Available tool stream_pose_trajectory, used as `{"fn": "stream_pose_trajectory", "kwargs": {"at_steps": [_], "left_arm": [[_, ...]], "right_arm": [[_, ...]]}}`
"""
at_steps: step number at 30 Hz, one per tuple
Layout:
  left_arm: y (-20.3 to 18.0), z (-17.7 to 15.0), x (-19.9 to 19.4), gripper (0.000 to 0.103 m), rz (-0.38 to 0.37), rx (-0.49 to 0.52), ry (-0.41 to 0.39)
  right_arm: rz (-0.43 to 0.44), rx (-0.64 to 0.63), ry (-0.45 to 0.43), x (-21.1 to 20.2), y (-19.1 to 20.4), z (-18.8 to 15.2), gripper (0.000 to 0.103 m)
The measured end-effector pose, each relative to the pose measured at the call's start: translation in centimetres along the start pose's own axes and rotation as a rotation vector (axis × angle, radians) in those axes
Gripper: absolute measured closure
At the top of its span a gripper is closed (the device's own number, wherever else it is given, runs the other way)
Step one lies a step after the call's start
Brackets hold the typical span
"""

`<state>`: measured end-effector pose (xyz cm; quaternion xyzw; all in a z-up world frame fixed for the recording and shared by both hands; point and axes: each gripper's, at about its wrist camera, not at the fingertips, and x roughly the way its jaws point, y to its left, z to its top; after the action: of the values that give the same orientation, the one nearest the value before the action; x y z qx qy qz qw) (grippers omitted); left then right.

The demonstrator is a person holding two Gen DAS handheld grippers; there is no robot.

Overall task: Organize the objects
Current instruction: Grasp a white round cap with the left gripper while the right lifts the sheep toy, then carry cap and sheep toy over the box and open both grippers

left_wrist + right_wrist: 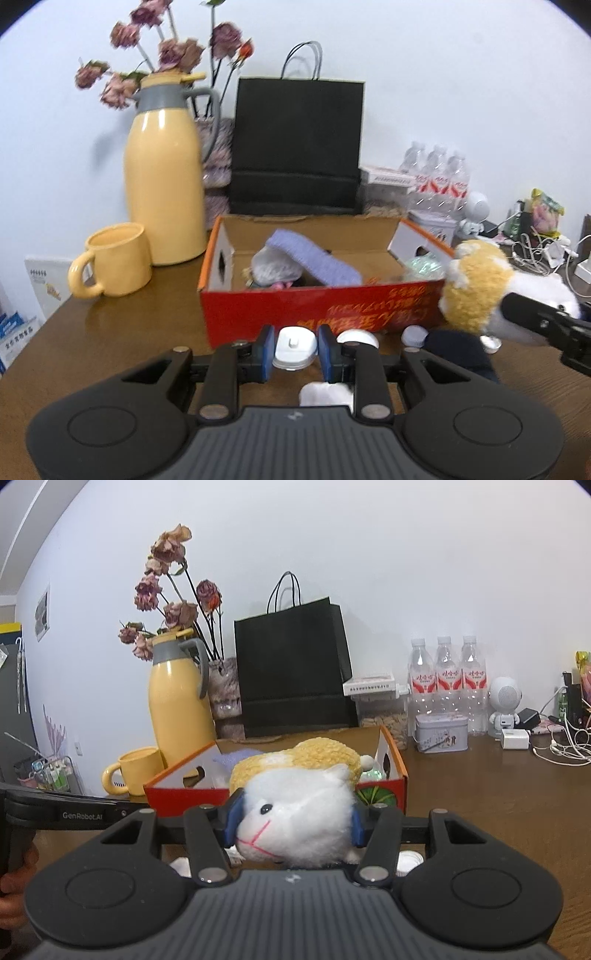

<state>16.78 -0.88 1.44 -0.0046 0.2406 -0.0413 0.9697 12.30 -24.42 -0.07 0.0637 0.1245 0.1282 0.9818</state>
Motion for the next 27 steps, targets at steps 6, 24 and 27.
{"fn": "stream_pose_trajectory", "kwargs": {"at_steps": [6,24,27], "left_arm": [[-1.3,1.8,-0.4,0.08,-0.014,0.025,-0.038],[-2.1,7.0,4.0,0.08,-0.011,-0.003,-0.103],[-1.5,7.6,5.4,0.08,-0.008,-0.02,-0.108]], "right_arm": [[0.017,-0.006,-0.033,0.4,0.6,1.7,0.049],[0.054,0.029,-0.074,6.6,0.7,5.5,0.049],[0.046,0.035,-0.068,8.3,0.4,5.6,0.049]]}}
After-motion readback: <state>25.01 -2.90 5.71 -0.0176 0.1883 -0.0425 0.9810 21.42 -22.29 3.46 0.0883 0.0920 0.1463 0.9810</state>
